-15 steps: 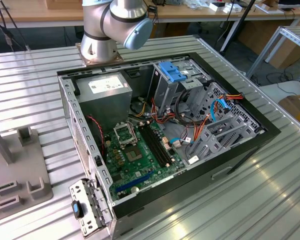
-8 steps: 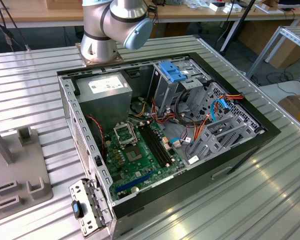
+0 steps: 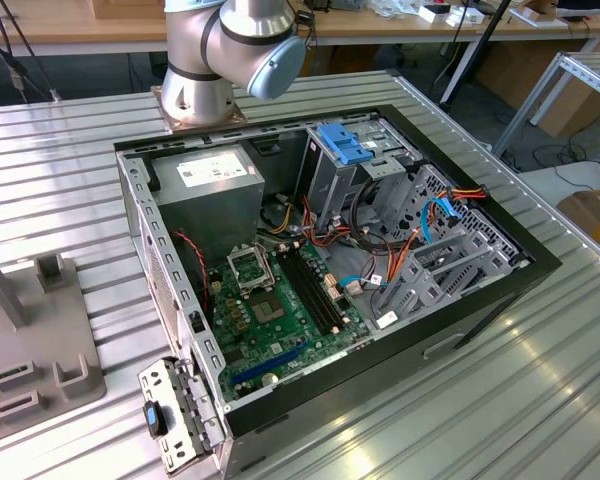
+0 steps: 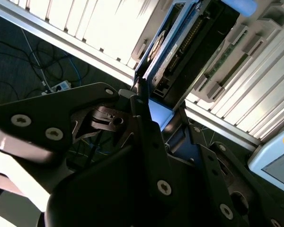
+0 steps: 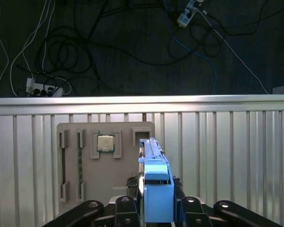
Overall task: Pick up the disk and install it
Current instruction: 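Pick up the disk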
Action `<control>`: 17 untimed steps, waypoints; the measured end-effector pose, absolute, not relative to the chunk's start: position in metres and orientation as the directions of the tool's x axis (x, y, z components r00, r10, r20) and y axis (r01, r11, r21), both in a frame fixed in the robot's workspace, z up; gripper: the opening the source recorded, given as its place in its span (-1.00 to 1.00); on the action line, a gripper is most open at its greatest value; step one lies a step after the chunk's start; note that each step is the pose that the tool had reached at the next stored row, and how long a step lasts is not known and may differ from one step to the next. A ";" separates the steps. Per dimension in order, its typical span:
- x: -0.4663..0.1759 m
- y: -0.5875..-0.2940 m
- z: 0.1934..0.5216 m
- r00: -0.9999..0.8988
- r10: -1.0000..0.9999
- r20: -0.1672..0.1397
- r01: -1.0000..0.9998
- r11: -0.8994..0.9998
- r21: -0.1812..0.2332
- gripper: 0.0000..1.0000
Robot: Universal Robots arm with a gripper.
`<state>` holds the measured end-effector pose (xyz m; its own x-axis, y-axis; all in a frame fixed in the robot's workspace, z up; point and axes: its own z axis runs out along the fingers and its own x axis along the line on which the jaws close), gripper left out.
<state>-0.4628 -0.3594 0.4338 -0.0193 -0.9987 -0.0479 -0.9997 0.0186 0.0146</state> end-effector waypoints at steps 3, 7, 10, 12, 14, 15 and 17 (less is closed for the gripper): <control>-0.463 -0.359 0.438 -0.019 -0.999 -0.048 -1.000 0.019 0.014 -0.26; -0.463 -0.359 0.444 -0.019 -0.999 -0.048 -1.000 0.019 0.014 -0.26; -0.463 -0.359 0.449 -0.019 -0.999 -0.048 -1.000 0.019 0.014 -0.26; -0.463 -0.359 0.452 -0.019 -0.999 -0.048 -1.000 0.019 0.014 -0.26; -0.463 -0.359 0.456 -0.019 -0.999 -0.048 -1.000 0.019 0.014 -0.26; -0.463 -0.359 0.458 -0.019 -0.999 -0.048 -1.000 0.019 0.014 -0.26; -0.463 -0.359 0.461 -0.019 -0.999 -0.048 -1.000 0.019 0.014 -0.26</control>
<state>-0.4628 -0.3594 0.4610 -0.0193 -0.9987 -0.0479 -0.9997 0.0186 0.0144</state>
